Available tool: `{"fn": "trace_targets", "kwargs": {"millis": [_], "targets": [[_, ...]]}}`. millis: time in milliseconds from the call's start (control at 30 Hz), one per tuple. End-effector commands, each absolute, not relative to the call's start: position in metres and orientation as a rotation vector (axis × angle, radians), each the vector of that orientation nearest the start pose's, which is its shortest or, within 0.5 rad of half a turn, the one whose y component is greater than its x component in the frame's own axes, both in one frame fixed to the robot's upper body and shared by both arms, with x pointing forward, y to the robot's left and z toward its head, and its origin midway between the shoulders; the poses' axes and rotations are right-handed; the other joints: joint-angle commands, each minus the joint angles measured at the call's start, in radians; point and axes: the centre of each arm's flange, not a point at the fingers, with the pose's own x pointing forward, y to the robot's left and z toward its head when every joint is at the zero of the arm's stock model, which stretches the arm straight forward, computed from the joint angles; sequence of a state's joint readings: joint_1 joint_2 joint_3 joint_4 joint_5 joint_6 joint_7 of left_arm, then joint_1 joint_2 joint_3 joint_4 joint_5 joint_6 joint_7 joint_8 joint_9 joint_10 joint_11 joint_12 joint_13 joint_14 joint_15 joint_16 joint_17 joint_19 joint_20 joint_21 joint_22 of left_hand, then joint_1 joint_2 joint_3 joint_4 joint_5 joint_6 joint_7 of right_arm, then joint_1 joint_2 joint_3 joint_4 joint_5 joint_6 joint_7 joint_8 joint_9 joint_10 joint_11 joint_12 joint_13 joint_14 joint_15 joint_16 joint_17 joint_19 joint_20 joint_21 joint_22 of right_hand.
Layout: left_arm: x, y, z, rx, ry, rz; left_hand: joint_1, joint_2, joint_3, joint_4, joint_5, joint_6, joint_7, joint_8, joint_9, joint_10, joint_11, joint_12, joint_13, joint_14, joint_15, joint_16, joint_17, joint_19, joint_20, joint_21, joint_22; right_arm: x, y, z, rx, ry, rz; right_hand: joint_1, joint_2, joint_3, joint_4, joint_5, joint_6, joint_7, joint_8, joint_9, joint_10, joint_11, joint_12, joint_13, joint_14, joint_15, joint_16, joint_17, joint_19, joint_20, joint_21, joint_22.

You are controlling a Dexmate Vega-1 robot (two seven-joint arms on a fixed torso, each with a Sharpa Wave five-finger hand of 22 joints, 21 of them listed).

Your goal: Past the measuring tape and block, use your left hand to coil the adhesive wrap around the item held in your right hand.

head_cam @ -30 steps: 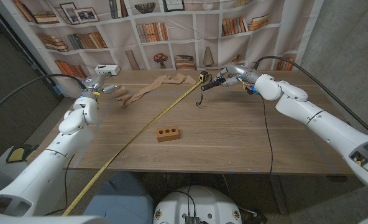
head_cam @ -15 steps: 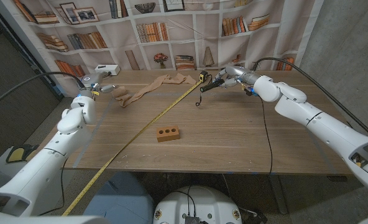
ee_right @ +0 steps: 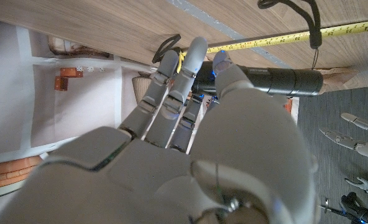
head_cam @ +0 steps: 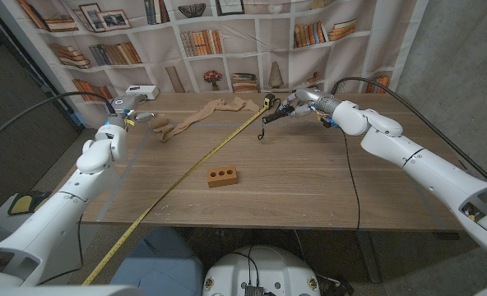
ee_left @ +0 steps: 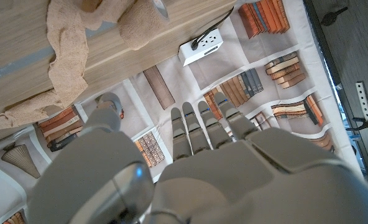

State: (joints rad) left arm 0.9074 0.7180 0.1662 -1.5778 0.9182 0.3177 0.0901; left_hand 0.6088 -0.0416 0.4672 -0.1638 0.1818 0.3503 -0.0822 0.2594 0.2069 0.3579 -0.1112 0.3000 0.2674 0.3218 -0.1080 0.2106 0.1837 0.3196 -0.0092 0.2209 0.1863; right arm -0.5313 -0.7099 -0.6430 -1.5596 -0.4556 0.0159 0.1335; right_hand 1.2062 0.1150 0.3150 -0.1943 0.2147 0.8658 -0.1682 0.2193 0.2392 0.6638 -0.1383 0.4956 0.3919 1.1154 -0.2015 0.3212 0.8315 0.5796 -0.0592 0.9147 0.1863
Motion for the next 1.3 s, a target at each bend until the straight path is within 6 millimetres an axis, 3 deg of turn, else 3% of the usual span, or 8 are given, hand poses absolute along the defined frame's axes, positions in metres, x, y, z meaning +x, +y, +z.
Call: {"fn": "trace_targets", "kwargs": {"millis": [33, 500, 1300], "targets": [[0.604, 0.427, 0.067, 1.591, -0.356, 0.659, 0.017, 0.001, -0.002, 0.001, 0.010, 0.007, -0.005, 0.007, 0.005, 0.005, -0.004, 0.004, 0.002, 0.001, -0.007, 0.002, 0.001, 0.003, -0.006, -0.001, 0.000, 0.628, -0.199, 0.090, -1.404, -0.691, 0.141, -0.001, 0.009, 0.042, 0.033, 0.005, 0.083, 0.073, 0.008, 0.003, 0.304, -0.021, 0.041, 0.103, 0.001, -0.035, -0.004, 0.004, -0.004, -0.062, 0.007, 0.000], [0.610, 0.426, 0.083, 1.610, -0.355, 0.670, 0.035, 0.002, -0.011, 0.003, 0.011, 0.027, -0.014, 0.015, 0.008, 0.016, -0.014, 0.001, 0.007, 0.003, -0.011, -0.001, 0.001, 0.003, -0.009, -0.003, 0.000, 0.626, -0.199, 0.085, -1.401, -0.677, 0.135, -0.001, 0.008, 0.042, 0.034, 0.005, 0.081, 0.072, 0.006, 0.003, 0.302, -0.020, 0.037, 0.105, 0.001, -0.035, -0.009, 0.006, -0.008, -0.063, 0.014, -0.001], [0.621, 0.422, 0.082, 1.645, -0.304, 0.630, 0.045, 0.002, -0.024, 0.006, 0.011, 0.038, -0.012, 0.020, 0.010, 0.032, -0.014, 0.000, 0.012, 0.005, -0.015, -0.003, 0.001, 0.005, -0.011, -0.005, 0.000, 0.617, -0.217, 0.082, -1.355, -0.682, 0.121, -0.002, 0.009, 0.043, 0.035, 0.004, 0.082, 0.070, 0.006, 0.004, 0.309, -0.020, 0.036, 0.109, 0.003, -0.034, -0.015, 0.009, -0.014, -0.063, 0.024, -0.002]]}}
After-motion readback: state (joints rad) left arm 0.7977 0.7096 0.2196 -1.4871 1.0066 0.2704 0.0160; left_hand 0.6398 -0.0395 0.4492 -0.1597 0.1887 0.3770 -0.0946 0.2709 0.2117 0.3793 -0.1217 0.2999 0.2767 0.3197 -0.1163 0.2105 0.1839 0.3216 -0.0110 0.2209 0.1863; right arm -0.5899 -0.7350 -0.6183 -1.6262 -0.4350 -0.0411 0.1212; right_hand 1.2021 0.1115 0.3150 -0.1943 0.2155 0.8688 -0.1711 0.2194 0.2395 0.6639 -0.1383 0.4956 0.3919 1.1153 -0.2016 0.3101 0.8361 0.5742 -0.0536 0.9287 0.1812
